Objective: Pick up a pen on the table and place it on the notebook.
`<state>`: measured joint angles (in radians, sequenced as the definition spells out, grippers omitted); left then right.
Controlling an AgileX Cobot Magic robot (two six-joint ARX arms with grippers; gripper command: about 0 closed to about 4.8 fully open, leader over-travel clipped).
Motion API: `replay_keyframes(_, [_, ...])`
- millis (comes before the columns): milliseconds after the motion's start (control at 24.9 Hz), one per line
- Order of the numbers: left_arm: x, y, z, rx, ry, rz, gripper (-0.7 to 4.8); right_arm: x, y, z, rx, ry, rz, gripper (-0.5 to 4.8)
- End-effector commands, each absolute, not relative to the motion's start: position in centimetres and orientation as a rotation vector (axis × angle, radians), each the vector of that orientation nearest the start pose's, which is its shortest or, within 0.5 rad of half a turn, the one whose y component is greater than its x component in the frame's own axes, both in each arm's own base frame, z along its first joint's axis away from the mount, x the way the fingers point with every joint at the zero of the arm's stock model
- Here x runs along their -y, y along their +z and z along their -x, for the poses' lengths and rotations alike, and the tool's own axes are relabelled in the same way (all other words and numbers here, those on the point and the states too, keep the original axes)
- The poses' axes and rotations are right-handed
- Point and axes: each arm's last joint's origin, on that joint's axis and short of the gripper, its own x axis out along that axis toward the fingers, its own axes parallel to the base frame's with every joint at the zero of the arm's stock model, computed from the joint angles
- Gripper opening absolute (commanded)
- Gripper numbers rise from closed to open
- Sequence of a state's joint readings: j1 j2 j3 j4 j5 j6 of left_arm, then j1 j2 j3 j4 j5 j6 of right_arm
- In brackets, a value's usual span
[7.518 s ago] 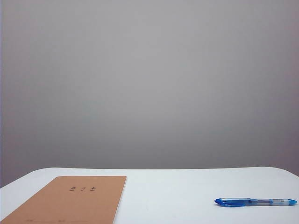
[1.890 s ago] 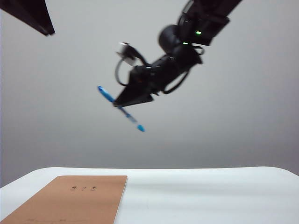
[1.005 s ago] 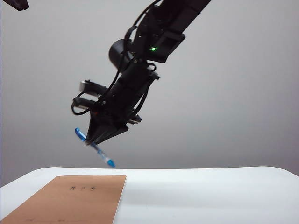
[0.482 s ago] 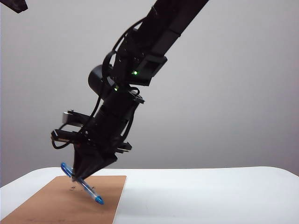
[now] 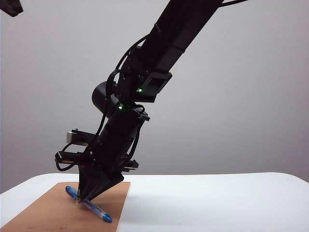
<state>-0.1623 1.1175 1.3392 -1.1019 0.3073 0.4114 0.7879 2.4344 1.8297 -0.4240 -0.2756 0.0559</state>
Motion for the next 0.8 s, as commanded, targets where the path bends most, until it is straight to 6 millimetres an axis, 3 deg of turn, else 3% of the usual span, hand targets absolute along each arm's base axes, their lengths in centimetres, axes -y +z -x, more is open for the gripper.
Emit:
replay_keyframes(40, [3.88, 37.80, -18.28, -0.819, -0.624, -0.312, 0.88, -36.74, 10.76, -35.27, -1.026, 0.942, 0.219, 0.89])
replay_keyframes(322, [3.78, 37.47, -17.81, -0.882, -0.628, -0.307, 0.88, -36.79, 10.82, -35.36, -1.012, 0.941, 0.221, 1.03])
replay_keyframes(523, [3.74, 37.48, -17.86, -0.882, -0.612, -0.315, 0.88, -36.80, 10.85, -35.37, -1.007, 0.944, 0.224, 2.33])
replay_keyframes(563, [3.75, 37.51, -17.91, -0.875, -0.610, -0.316, 0.89, -36.77, 10.88, -35.39, -1.008, 0.943, 0.223, 3.08])
replay_keyframes(683, [3.76, 37.57, -17.98, -0.865, -0.609, -0.317, 0.89, -36.47, 11.22, -35.45, -1.020, 0.937, 0.223, 4.50])
replay_keyframes(724, [3.77, 37.58, -17.98, -0.864, -0.611, -0.316, 0.89, -36.38, 11.33, -35.44, -1.026, 0.935, 0.224, 4.79])
replay_keyframes(804, [3.77, 37.58, -17.98, -0.863, -0.612, -0.316, 0.89, -36.24, 11.65, -35.37, -1.035, 0.936, 0.224, 4.79])
